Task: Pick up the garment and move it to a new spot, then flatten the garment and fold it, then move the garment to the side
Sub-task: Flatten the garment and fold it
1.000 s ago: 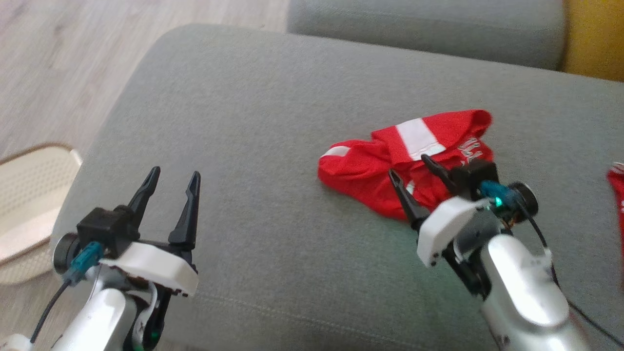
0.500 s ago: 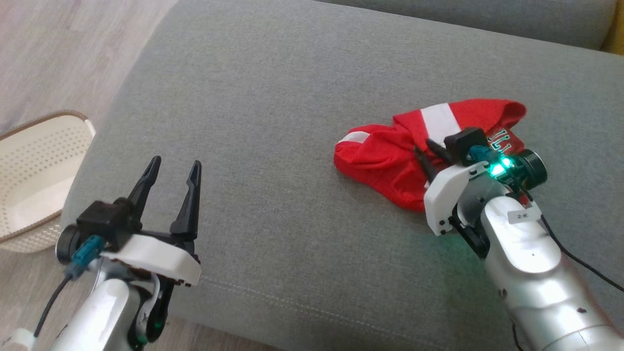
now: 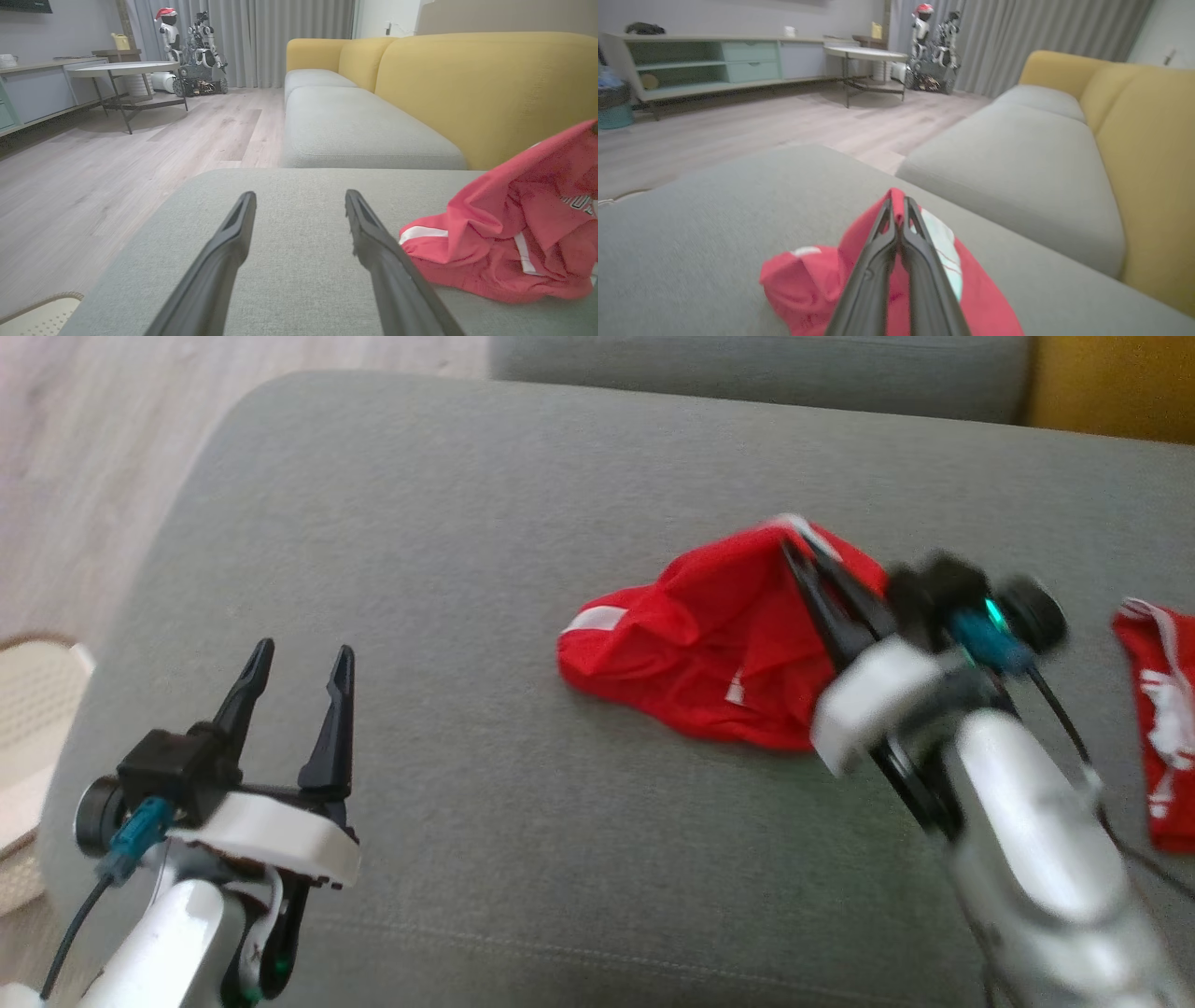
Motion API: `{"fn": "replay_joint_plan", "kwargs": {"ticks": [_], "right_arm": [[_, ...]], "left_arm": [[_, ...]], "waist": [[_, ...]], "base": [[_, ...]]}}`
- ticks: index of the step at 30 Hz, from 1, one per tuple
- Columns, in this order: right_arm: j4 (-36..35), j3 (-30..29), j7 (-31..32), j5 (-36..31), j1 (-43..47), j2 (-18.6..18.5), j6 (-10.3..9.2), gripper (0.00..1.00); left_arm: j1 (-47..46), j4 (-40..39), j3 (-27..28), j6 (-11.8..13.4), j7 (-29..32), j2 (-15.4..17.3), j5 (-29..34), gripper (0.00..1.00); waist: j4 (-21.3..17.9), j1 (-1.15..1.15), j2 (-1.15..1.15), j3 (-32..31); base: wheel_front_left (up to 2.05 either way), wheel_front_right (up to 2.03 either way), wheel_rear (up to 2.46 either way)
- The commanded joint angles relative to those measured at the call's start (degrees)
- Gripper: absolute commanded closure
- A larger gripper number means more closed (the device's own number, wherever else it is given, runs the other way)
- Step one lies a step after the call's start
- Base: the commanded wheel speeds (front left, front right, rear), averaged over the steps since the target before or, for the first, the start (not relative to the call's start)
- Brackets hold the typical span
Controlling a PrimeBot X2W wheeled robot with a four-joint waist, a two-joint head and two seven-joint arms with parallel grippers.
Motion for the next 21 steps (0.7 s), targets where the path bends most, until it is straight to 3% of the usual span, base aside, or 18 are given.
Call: {"fn": "replay_joint_plan", "kwargs": {"ticks": [1, 7, 11, 16, 17, 21], "right_arm": [[-4.1, -0.3, 1.6, 0.6, 3.1, -0.9, -0.04, 1.00], [-15.6, -5.5, 10.5, 1.3, 17.7, -4.5, -0.04, 1.00], [-18.1, -9.2, 14.4, 2.1, 25.2, -5.2, -0.04, 1.00], [-16.9, -11.1, 15.1, 3.9, 28.2, -3.4, -0.04, 0.99], [-16.5, -11.5, 14.3, 4.7, 28.3, -2.1, -0.04, 0.00], [-17.0, -12.5, 12.6, 4.6, 28.7, -0.8, -0.04, 0.00]], "left_arm": [[-1.8, -2.1, 2.8, 0.4, -0.1, 2.1, 0.1, 0.00], [-0.9, -3.5, 3.0, 1.2, 0.7, 2.8, 0.0, 0.00], [-0.8, -4.1, 2.9, 1.4, 1.2, 3.0, -0.1, 0.00], [-0.7, -4.6, 2.7, 1.6, 1.6, 3.3, -0.1, 0.00], [-0.6, -4.6, 2.6, 1.6, 1.8, 3.4, -0.2, 0.00], [-0.2, -4.6, 2.7, 1.8, 2.0, 3.6, -0.4, 0.00]], "waist": [[-1.9, 0.00, 0.00, -0.7], [-4.4, 0.00, 0.00, -1.4], [-4.9, 0.00, 0.00, -1.4], [-5.2, 0.00, 0.00, -1.2], [-5.2, 0.00, 0.00, -1.3], [-5.4, 0.00, 0.00, -1.8]], "base": [[0.00, 0.00, 0.00], [0.00, 0.00, 0.00], [0.00, 0.00, 0.00], [0.00, 0.00, 0.00], [0.00, 0.00, 0.00], [0.00, 0.00, 0.00]]}}
